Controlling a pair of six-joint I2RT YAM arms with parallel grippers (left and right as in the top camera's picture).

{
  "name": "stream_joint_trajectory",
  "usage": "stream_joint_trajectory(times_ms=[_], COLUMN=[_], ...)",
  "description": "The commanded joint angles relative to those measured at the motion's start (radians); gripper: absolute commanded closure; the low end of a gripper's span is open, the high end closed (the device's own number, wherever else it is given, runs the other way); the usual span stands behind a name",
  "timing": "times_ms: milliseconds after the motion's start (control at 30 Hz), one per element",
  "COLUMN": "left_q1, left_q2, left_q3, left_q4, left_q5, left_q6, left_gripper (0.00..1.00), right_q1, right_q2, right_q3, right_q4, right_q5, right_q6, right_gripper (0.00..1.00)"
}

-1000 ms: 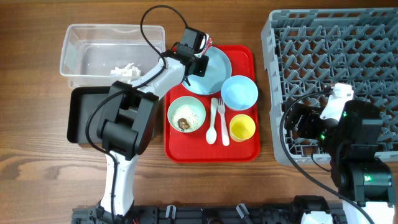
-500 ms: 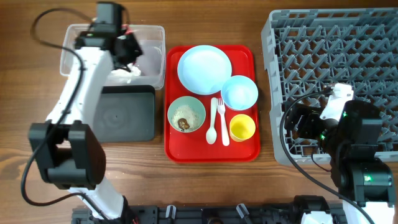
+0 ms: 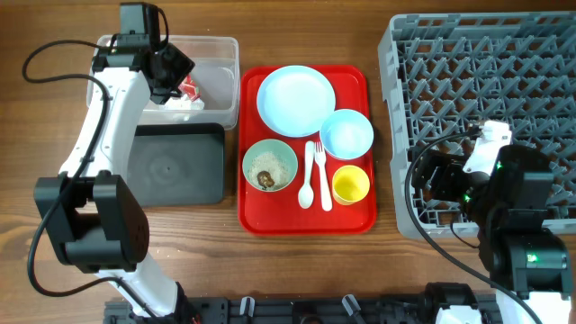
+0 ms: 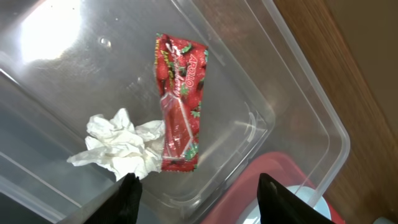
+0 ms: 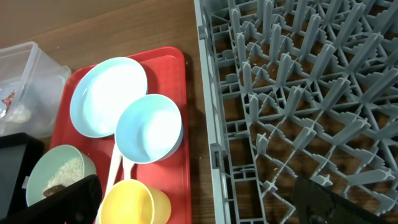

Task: Sort waste into correct bins and load items into the dishwasher rack
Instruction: 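Drop the red wrapper into the clear plastic bin, then reach the left gripper to the yellow cup and grasp it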

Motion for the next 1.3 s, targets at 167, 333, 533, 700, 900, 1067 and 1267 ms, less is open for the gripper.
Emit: stream_joint_trajectory(times_ms=[167,333,533,700,900,1067,1267], left_q1=[-0.328,-0.539,-0.708,-0.756,-0.773,-0.805,-0.825], left_q2=[-0.1,-0.099,-0.044,0.02,0.09,0.095,0.096], left_q3=[-0.003,-0.004,-0.004,-0.006,-0.008,-0.023,-0.092], left_q4=[0.011,-0.047,-0.12,-0.165,-0.224,-0.218,-0.156], left_q5=[0.173,0.172,0.127,0.127,0.128,0.127,0.127], left_q6=[0.383,0.438,0.454,0.453,0.45,0.45,0.45], left_gripper=[0.32,0.32,0.31,0.39,0.44,0.47,0.6], right_q1=[0.004,0.004,0.004,0.004,0.004,0.004,0.004], right_q2=[0.0,0.0,0.0,0.0,0.0,0.0,0.0], right_q3=[0.027,0.027,0.027,0.027,0.027,0.027,0.027], right_q4=[-0.011,-0.049,-0.159,-0.169,-0.182,-0.185,-0.185], right_q5=[0.001,0.008,0.16,0.166,0.192,0.192,0.191], right_q6=[-0.018,-0.016,0.01,0.01,0.014,0.014,0.014], right_gripper=[0.0,0.0,0.01,0.0,0.0,0.0,0.0])
